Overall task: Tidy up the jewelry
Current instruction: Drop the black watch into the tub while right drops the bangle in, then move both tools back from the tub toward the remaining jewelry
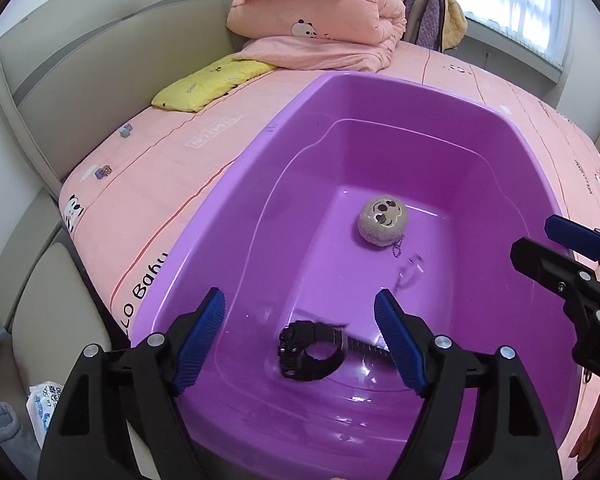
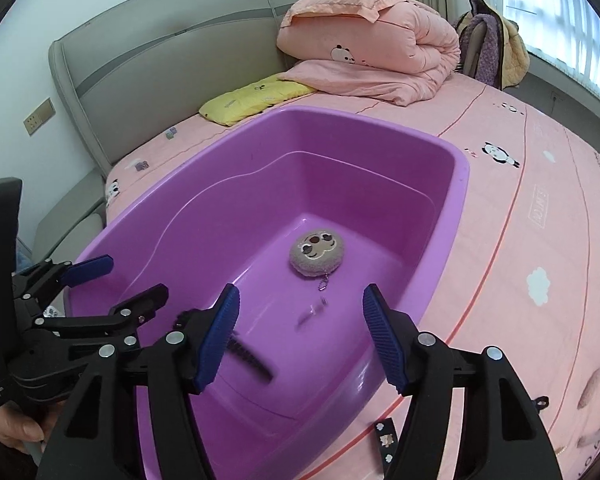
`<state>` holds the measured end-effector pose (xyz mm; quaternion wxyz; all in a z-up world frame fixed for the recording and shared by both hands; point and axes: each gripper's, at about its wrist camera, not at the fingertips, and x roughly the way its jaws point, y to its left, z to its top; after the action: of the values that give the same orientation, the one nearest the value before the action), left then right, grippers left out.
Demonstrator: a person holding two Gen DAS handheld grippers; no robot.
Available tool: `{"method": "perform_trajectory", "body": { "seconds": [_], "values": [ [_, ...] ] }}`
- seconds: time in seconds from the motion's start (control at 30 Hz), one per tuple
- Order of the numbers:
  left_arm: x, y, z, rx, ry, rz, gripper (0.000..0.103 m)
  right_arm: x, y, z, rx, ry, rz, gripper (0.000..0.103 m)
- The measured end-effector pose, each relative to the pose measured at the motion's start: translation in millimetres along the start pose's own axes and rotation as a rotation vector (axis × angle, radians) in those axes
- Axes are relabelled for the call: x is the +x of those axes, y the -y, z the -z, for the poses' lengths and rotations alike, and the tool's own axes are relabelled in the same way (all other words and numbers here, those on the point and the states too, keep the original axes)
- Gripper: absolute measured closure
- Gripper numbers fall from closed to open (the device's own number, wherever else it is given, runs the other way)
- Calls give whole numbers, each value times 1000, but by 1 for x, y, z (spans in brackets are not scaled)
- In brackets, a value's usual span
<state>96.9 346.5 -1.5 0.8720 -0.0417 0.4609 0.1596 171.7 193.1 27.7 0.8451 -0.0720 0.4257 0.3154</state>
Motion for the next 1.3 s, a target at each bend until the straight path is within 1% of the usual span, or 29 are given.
{"method": "perform_trajectory", "body": {
  "seconds": [0.33,0.9,1.03,1.2,1.27,1.3],
  "values": [
    [-3,-2,2,-3,-9,-10,27,-6,1,3,14,3,-18,41],
    [-35,1,10,-16,15,-14,27,-38,0,16,33,39,-31,41],
    [-45,5,13,-26,24,-9,22,-48,3,22,45,48,-28,41],
    [-55,10,19,-33,24,-1,20,-63,11,31,69,55,-26,39],
    [-60,12,22,-29,31,-2,15,-69,14,37,78,56,-23,39],
    [-62,13,23,-26,34,-1,15,-71,15,40,81,56,-20,39]
  ]
}}
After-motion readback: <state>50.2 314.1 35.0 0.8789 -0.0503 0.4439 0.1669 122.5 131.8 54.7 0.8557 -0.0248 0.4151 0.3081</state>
